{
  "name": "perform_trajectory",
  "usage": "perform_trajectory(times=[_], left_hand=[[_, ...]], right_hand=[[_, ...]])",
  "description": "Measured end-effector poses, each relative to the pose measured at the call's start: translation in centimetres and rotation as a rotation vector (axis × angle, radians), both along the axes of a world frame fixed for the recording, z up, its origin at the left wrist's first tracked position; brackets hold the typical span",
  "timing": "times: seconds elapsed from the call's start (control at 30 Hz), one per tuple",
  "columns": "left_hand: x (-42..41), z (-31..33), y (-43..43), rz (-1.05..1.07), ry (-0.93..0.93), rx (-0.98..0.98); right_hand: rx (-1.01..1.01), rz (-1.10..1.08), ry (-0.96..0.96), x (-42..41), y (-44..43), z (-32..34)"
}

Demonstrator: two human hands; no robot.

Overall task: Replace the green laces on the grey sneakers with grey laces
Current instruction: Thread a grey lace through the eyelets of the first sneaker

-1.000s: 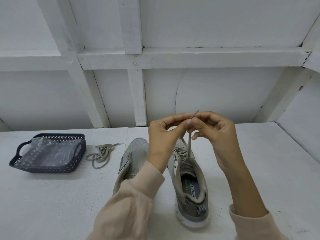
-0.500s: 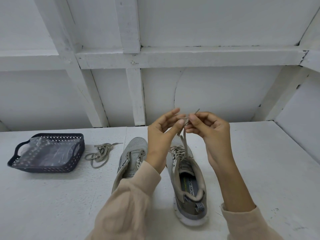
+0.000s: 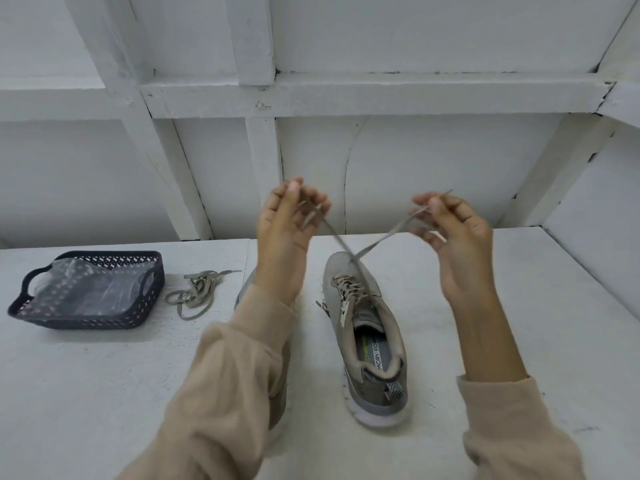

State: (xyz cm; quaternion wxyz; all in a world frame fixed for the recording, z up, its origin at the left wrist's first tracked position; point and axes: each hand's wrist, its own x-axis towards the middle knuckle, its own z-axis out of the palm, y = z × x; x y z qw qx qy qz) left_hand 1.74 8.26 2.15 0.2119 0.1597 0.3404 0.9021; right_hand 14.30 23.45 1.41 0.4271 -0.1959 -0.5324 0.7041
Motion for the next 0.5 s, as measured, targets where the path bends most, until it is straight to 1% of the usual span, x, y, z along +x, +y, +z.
perform_trajectory(times=[0.03, 0.1, 0.13, 0.2, 0.27, 0.3, 0.33, 0.4, 0.43, 0.5], left_hand=[[-0.8, 0.2, -0.5, 0.021, -0.017, 0.021], [-2.0, 0.1, -1.5, 0.043, 0.001, -0.020], [-2.2, -0.2, -1.8, 0.038, 0.044, -0.079], [-2.3, -1.3, -2.3, 0.000, 0.208, -0.274], [-1.9, -2.5, -2.6, -0.083, 0.420, -0.508], [-1.6, -3.0, -2.8, -0.137, 0.529, -0.613], [-1.4, -3.5, -3.0, -0.193, 0.631, -0.701], [-1.3, -4.5, -3.2, -0.328, 0.807, -0.836], [-1.4, -5.0, -3.2, -0.408, 0.886, -0.903], [-1.5, -5.7, -3.3, -0.531, 1.012, -1.050]], right_hand=[[-0.022, -0.022, 0.060, 0.5, 0.9, 0.1], [-0.043, -0.049, 0.166, 1.4, 2.4, 0.3], [-0.038, -0.044, 0.180, 1.8, 2.9, 0.3], [-0.001, 0.009, 0.137, 2.5, 3.2, -0.1], [0.081, 0.086, 0.025, 3.0, 3.1, -1.0], [0.162, 0.113, -0.066, 3.3, 3.0, -1.5], [0.274, 0.144, -0.174, 3.5, 2.9, -2.2], [0.484, 0.282, -0.384, 3.9, 2.4, -3.1], [0.534, 0.375, -0.479, 4.1, 2.2, -3.5], [0.548, 0.506, -0.640, 4.4, 1.9, -4.3]])
